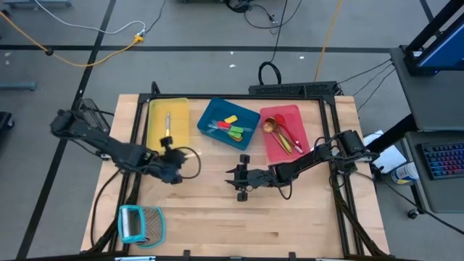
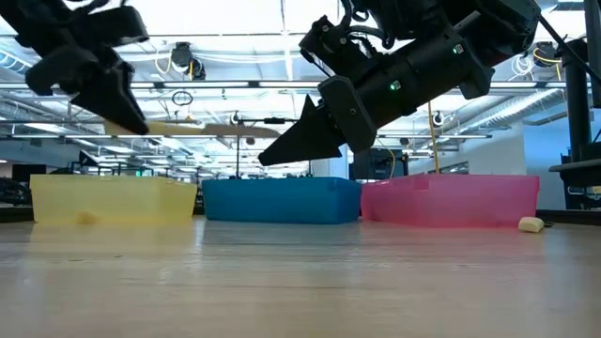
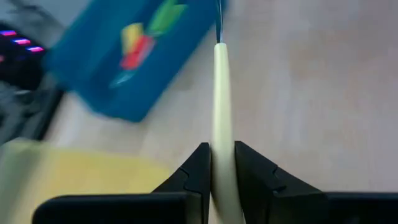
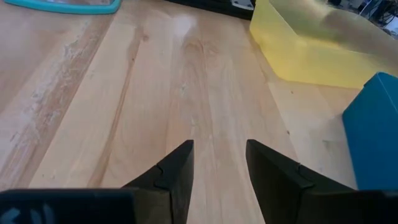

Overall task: Pick & Place Kitchen Items
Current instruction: Put the bottom light yellow knife into the yellow bin

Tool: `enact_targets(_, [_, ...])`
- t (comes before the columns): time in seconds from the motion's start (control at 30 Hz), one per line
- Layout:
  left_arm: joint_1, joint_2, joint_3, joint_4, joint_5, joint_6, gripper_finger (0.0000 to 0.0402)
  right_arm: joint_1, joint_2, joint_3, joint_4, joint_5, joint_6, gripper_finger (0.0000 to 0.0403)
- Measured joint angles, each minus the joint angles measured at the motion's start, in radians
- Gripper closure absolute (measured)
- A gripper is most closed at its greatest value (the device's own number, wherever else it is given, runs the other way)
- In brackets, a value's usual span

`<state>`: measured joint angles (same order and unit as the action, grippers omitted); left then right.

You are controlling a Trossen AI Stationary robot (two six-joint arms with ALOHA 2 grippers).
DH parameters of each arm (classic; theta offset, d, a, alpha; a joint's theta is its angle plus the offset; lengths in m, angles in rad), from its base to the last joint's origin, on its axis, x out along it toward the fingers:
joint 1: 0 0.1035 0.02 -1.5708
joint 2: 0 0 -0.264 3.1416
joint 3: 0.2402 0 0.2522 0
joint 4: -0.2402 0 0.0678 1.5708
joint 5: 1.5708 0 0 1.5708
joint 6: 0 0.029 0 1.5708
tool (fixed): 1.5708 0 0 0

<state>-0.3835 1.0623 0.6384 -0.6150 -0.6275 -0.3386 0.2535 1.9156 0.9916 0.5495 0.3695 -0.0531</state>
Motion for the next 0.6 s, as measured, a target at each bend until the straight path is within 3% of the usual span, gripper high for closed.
enact_targets(0.23, [0.015,-0.111,0.0,-0.304,-0.211,-0.345,0.0346,0.0,0.0,0.0,-0.001,-0.002,0.006,0.0264])
enact_targets(0.47, [0.122,-0.12,0.0,-0.564,-0.229,-0.762,0.0347,0.0,0.0,0.0,-0.001,-0.004,0.007,0.0264])
enact_targets(0.6, [0.193,-0.12,0.0,-0.562,-0.215,-0.824,0.0347,0.0,0.0,0.0,0.002,-0.004,0.015,0.0264])
